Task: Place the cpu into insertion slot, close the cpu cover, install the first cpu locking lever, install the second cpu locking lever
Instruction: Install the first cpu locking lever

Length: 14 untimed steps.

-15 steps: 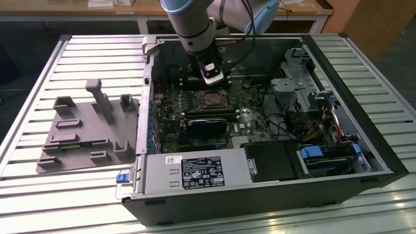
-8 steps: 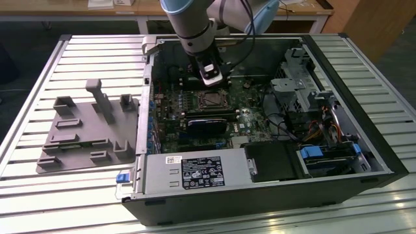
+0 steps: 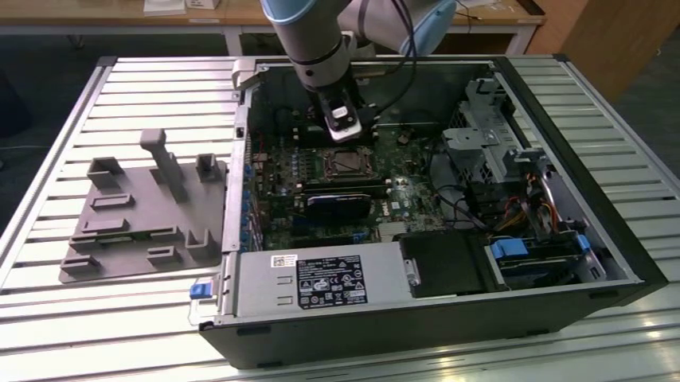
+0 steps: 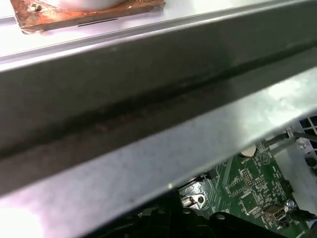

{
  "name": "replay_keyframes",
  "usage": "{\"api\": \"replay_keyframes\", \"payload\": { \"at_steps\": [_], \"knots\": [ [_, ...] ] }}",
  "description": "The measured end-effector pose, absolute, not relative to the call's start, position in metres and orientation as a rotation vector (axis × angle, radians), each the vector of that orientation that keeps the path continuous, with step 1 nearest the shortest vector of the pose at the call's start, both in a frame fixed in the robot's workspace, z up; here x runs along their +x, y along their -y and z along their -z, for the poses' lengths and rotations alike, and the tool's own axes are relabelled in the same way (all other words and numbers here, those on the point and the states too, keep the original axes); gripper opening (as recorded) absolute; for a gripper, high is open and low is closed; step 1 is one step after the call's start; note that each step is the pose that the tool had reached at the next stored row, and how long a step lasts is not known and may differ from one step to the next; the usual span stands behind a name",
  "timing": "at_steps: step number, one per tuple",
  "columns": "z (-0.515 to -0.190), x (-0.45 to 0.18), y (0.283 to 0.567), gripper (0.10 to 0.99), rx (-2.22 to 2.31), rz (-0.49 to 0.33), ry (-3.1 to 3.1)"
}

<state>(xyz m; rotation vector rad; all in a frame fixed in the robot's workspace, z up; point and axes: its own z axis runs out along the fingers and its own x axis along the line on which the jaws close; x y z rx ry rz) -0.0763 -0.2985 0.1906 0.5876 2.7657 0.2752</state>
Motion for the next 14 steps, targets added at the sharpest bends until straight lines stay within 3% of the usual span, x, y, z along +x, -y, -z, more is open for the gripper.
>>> {"api": "replay_keyframes", "payload": {
  "at_steps": [14],
  "knots": [
    [-0.1886,-0.0748,0.2984,0.102,0.631,-0.268,-2.754]
  ]
}}
